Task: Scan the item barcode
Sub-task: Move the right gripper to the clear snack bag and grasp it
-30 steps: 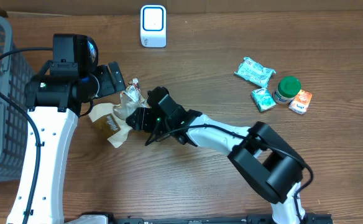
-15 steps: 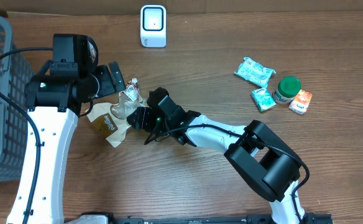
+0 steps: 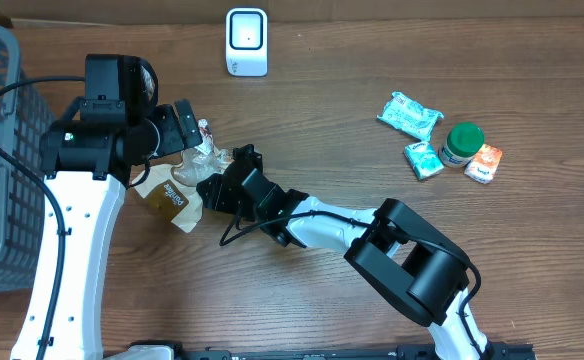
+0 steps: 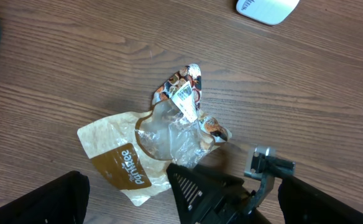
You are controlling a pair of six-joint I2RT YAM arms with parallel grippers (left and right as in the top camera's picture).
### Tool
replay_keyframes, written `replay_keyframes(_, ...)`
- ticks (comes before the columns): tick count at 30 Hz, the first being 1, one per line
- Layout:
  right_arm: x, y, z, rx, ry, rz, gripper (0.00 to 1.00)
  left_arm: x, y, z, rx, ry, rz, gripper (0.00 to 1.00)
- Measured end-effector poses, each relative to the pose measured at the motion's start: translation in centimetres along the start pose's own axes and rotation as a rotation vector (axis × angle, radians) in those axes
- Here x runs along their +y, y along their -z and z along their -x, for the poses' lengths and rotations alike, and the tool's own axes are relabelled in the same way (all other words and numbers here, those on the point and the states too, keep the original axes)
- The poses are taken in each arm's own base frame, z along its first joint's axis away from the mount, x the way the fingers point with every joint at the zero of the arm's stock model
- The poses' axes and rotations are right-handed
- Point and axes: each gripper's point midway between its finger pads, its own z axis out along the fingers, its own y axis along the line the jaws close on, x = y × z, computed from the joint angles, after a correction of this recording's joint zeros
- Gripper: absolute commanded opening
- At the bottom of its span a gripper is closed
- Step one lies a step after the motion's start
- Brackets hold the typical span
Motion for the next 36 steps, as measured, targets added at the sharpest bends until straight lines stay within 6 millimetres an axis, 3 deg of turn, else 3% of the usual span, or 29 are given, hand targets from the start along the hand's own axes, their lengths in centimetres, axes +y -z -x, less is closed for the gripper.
replay_keyframes(6,0.1,-0.5,1.0,-0.061,0.017,0.015,0.55,0.0,0.0,0.0,0.000,0.000,0.000,0.99)
replay_keyframes(8,0.0,-1.0,1.0,-0.070,0.034,0.029,0.50,0.0,0.0,0.0,0.000,0.000,0.000,0.99)
replay_keyframes(16,-0.8,-2.0,0.4,-0.037,0.070,0.045,0.04,0.0,0.0,0.0,0.000,0.000,0.000,0.99)
replay_keyframes(22,-2.1,-1.2,0.7,0.075,0.083,0.045,0.04,0.0,0.0,0.0,0.000,0.000,0.000,1.00)
replay_keyframes(28,-3.4,3.6,3.8,0.180,0.121,0.007,0.04,0.0,0.0,0.0,0.000,0.000,0.000,1.00)
replay_keyframes(33,-4.3,8.2,6.0,0.245,0.226,-0.001,0.15,0.0,0.0,0.0,0.000,0.000,0.000,1.00)
replay_keyframes(34,-4.7,8.9,6.2,0.264,0.249,0.003,0.27,0.0,0.0,0.0,0.000,0.000,0.000,1.00)
replay_keyframes(36,-5.9,9.8,6.2,0.309,0.261,-0.008,0.67,0.0,0.0,0.0,0.000,0.000,0.000,0.99)
